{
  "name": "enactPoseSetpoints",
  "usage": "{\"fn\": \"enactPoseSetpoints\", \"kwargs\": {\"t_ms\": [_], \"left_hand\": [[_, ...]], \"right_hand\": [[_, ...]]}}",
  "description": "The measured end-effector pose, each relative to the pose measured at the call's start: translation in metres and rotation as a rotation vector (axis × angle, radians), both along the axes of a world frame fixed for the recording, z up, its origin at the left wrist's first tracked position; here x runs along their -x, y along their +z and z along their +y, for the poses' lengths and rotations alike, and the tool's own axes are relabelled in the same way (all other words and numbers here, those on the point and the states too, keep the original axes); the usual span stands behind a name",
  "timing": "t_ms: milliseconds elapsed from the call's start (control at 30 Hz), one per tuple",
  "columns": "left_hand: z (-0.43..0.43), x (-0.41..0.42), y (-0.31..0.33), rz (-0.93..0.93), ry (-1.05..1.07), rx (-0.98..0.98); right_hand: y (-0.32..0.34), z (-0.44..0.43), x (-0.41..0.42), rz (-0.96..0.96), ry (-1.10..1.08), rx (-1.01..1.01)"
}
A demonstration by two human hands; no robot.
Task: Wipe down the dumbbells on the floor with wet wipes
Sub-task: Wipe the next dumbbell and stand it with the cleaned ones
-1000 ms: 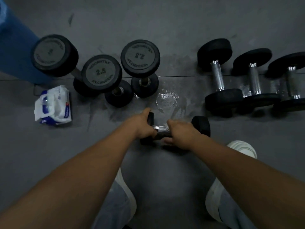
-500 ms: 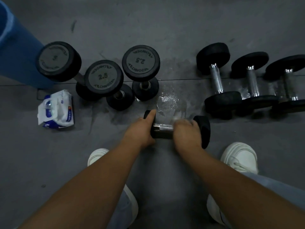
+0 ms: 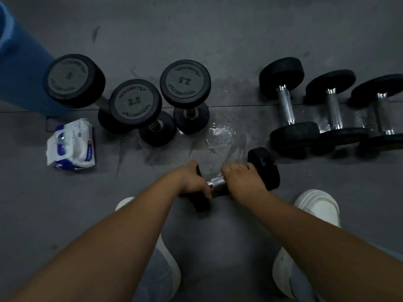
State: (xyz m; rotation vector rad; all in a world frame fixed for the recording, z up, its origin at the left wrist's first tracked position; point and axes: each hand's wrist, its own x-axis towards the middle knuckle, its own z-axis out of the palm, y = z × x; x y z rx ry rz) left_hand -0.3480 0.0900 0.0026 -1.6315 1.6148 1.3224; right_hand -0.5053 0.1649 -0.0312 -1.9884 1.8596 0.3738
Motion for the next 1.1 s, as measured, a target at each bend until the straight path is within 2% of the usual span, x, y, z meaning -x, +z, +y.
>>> {"fn": "enactPoseSetpoints", "kwargs": {"t_ms": [67, 133, 267, 333, 433, 467, 567, 700, 833, 967, 1067, 1100], "left_hand": [[0.010, -0.007, -0.002, 0.048, 0.109, 0.034], [0.013, -0.012, -0.001, 0.110, 0.165, 0.162], [0.030, -0.011, 0.000, 0.060, -0.004, 0.449], [0.047, -0.009, -0.004, 0.045, -0.094, 0.409], [0.055, -0.010, -0.009, 0.029, -0.100, 0.410], [0.055, -0.010, -0.011, 0.027, -0.097, 0.415], [0.048, -0.008, -0.009, 0.023, -0.072, 0.418], [0.041, -0.007, -0.009, 0.031, -0.081, 0.378], [0.041, -0.008, -0.010, 0.017, -0.067, 0.394], [0.042, -0.007, -0.009, 0.032, -0.076, 0.393], [0.041, -0.008, -0.010, 0.015, -0.072, 0.404], [0.040, -0.007, -0.010, 0.020, -0.071, 0.407]], "right_hand": [[-0.001, 0.005, 0.000, -0.018, 0.027, -0.023], [-0.004, 0.010, -0.002, -0.073, 0.055, -0.013], [-0.004, 0.007, 0.006, -0.114, -0.150, 0.108], [0.000, 0.012, -0.016, -0.134, -0.210, 0.179], [0.002, 0.014, -0.027, -0.129, 0.009, 0.183], [-0.001, 0.010, -0.017, -0.102, 0.005, 0.190], [0.002, 0.007, -0.012, -0.013, -0.217, 0.184], [-0.004, 0.010, -0.047, -0.080, 0.009, 0.195], [0.002, 0.006, -0.012, 0.035, -0.276, 0.213], [-0.001, 0.011, -0.046, -0.110, 0.022, 0.192], [0.003, 0.002, -0.021, -0.056, -0.255, 0.171], [0.004, 0.005, -0.020, -0.031, -0.273, 0.188]]}}
